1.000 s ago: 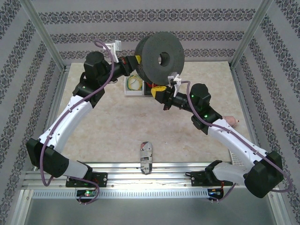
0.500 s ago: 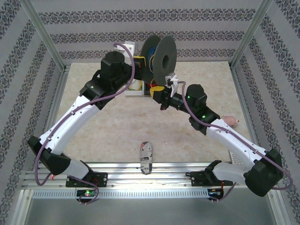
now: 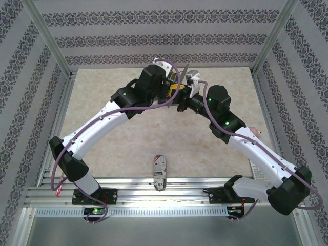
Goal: Wrap the cables
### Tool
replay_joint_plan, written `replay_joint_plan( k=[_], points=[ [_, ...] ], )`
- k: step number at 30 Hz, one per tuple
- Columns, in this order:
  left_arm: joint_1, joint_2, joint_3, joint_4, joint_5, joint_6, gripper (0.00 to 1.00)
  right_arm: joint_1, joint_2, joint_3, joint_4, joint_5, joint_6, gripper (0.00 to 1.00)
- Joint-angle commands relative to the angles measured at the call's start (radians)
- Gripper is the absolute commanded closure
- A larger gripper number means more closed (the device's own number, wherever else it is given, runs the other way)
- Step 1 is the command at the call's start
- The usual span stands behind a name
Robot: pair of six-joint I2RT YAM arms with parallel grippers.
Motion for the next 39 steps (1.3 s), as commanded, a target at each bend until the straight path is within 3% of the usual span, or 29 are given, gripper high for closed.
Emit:
replay_joint_plan(
  k=[1, 10, 19, 24, 32, 35, 39],
  points=[
    [-0.033, -0.012, 0.032, -0.042, -0.022, 0.06, 1.0, 0.003, -0.013, 0.062, 0.108, 0.072, -0.027, 1.0],
    [-0.04, -0.05, -0.01, -0.026, 0.02, 0.09, 1.0, -0.033, -0.029, 0.108, 0.023, 0.092, -0.059, 0.98],
    [-0.04, -0.123, -0.08, 0.008, 0.1, 0.139, 1.0, -0.179, -0.053, 0.142, -0.057, 0.026, -0.044, 0.93],
    [-0.04, -0.184, -0.14, 0.067, 0.156, 0.182, 1.0, -0.268, -0.032, 0.166, -0.078, -0.092, -0.003, 0.8],
    [-0.04, -0.22, -0.154, 0.068, 0.209, 0.222, 1.0, -0.347, -0.034, 0.141, -0.088, -0.171, 0.023, 0.66],
    [-0.036, -0.228, -0.148, 0.068, 0.229, 0.202, 1.0, -0.367, -0.054, 0.119, -0.093, -0.202, 0.023, 0.55],
    [0.009, -0.223, -0.107, 0.044, 0.335, 0.116, 1.0, -0.383, -0.094, 0.087, -0.121, -0.255, 0.003, 0.3]
  ],
)
